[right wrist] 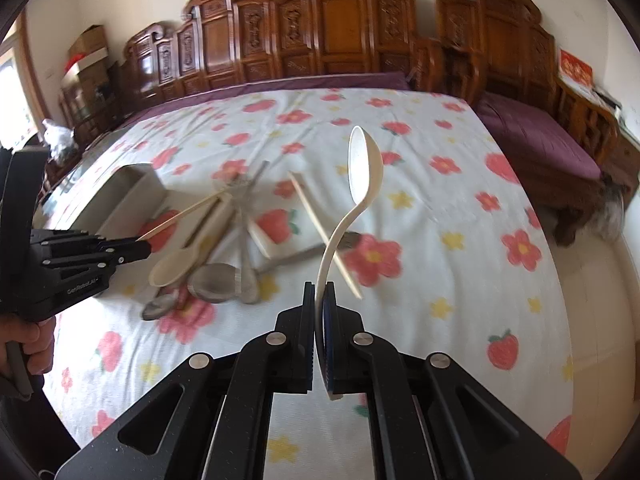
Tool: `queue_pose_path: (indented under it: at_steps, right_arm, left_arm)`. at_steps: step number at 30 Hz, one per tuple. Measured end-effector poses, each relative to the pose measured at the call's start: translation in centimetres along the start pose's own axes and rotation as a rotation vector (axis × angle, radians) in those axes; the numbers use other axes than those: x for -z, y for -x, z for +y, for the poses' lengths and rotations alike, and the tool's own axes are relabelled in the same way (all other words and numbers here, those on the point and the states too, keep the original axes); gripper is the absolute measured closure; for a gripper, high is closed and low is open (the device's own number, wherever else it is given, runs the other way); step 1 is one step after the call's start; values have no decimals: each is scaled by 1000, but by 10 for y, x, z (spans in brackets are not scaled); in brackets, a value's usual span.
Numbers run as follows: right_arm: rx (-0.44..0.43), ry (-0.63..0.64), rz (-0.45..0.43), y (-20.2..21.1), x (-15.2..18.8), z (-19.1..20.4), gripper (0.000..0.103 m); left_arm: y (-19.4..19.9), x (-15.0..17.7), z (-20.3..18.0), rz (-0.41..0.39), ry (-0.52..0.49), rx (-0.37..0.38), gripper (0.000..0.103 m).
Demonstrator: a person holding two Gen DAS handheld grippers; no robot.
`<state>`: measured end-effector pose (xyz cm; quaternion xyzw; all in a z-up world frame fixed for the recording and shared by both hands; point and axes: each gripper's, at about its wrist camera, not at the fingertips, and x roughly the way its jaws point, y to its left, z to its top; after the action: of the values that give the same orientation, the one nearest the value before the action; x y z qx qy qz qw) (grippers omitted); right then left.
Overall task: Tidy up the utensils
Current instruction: 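Close the right tool on the ladle handle while the left tool grasps the chopstick, then lower the chopstick into the metal tray and open the left tool while the right tool carries the ladle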
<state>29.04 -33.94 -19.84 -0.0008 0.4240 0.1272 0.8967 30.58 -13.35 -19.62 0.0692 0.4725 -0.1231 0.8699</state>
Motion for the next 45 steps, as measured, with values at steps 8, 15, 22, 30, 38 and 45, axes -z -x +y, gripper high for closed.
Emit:
queue_pose_path:
  at_steps: [8,15,22,30,38,45]
  right_arm:
    - [-41,67,-11,10,-4,39,98]
    - [-79,88,-30,21,-6,72,98]
    - [-100,104,-47,28,-9,108,98]
    - [-104,143,-50,22,-18,154,98]
    - [-142,183,-41,11,-31,199,98]
    - [-174,210,-24,0,-36,228,98]
  left_arm:
    - [32,-2,21,-71,15,-49,99]
    - [60,6,38,-115,30,-59,99]
    - [83,24,62,-146,44,-77,99]
    - [99,45,96,-168,91,-79,99]
    - [95,55,127,-153,122,-85,99]
    - [76,59,149,-118,161,-84,99]
